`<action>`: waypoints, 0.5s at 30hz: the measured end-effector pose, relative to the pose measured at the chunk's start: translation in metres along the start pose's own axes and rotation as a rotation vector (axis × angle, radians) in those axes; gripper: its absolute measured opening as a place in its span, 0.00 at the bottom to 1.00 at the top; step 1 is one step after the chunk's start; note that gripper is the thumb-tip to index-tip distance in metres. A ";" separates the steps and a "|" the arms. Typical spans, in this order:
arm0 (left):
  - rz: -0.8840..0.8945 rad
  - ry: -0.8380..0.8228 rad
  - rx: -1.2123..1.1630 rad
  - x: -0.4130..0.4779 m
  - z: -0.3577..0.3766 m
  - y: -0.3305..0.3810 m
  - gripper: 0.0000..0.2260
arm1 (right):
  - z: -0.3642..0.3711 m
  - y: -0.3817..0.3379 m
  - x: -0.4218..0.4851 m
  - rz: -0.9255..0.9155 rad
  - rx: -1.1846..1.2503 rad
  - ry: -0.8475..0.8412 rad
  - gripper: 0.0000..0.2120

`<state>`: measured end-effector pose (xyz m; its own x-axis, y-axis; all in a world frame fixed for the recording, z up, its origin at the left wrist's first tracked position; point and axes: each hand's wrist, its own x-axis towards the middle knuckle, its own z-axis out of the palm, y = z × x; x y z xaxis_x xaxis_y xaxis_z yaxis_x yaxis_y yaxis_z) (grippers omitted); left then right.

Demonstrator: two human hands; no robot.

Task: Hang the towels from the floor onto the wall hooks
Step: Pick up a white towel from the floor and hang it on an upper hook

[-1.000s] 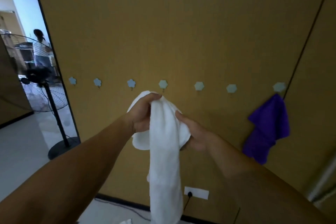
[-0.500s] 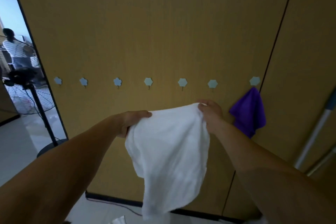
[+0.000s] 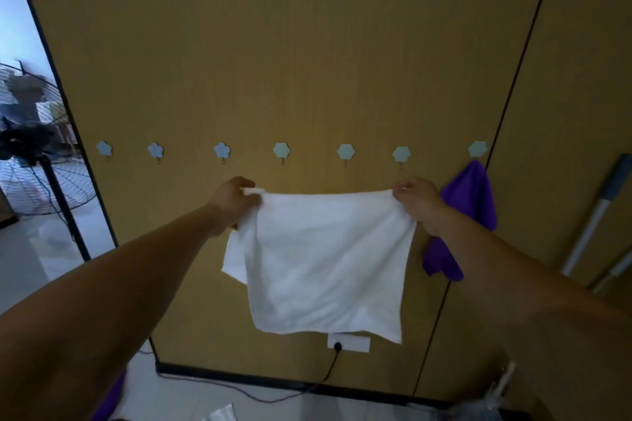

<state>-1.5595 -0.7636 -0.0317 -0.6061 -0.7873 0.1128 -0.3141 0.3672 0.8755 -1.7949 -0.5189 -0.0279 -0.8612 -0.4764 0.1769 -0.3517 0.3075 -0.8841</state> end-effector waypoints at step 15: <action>-0.260 -0.336 -0.477 0.009 -0.001 -0.006 0.10 | -0.037 0.004 -0.014 0.259 0.764 -0.046 0.05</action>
<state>-1.5624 -0.7739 -0.0351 -0.7741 -0.5945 -0.2175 -0.1690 -0.1371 0.9760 -1.7976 -0.4802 -0.0180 -0.8590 -0.5060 -0.0775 0.2196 -0.2275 -0.9487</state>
